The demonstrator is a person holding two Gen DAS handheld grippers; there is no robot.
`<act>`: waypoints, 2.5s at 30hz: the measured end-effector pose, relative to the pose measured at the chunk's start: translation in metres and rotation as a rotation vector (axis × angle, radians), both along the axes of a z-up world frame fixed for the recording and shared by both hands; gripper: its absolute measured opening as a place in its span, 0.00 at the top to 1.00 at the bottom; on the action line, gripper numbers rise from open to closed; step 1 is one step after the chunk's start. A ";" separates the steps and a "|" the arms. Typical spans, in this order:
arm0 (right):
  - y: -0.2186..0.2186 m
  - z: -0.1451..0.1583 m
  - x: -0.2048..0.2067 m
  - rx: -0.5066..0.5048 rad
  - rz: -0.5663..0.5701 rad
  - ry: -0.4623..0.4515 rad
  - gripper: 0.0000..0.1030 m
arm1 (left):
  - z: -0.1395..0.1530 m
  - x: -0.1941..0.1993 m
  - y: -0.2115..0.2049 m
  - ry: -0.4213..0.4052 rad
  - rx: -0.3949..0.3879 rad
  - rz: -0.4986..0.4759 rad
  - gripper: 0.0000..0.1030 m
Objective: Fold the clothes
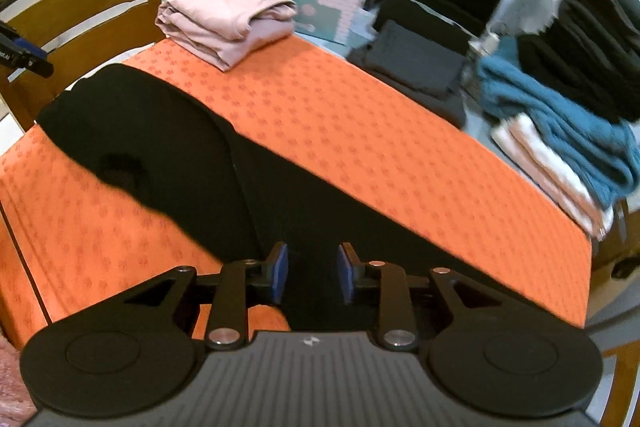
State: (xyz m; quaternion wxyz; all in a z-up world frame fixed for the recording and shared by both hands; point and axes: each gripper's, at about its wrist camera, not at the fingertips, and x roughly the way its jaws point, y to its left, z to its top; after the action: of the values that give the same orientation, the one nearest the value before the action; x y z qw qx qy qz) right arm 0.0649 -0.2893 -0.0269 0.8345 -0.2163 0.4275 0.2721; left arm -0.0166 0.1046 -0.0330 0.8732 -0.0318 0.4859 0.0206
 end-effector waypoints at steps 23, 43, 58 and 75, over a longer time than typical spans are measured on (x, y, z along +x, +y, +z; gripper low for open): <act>-0.223 -0.023 -0.046 -0.040 -0.149 0.051 0.62 | -0.017 -0.034 -0.157 0.058 -0.060 0.108 0.44; -0.264 -0.077 -0.112 -0.012 0.043 0.151 0.64 | -0.033 -0.024 -0.225 0.102 -0.028 0.074 0.42; -0.275 -0.032 -0.078 -0.014 0.046 -0.017 0.97 | -0.031 -0.023 -0.233 0.088 -0.042 0.092 0.41; -0.272 0.008 0.091 -0.164 -0.043 -0.109 0.98 | -0.021 -0.004 -0.252 0.045 -0.070 0.107 0.40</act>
State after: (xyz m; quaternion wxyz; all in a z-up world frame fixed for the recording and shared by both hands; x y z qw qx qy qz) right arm 0.1558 -0.5618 -0.0188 0.8417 -0.2892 0.4070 0.2058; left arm -0.0209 -0.1472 -0.0541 0.8581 -0.0879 0.5033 0.0508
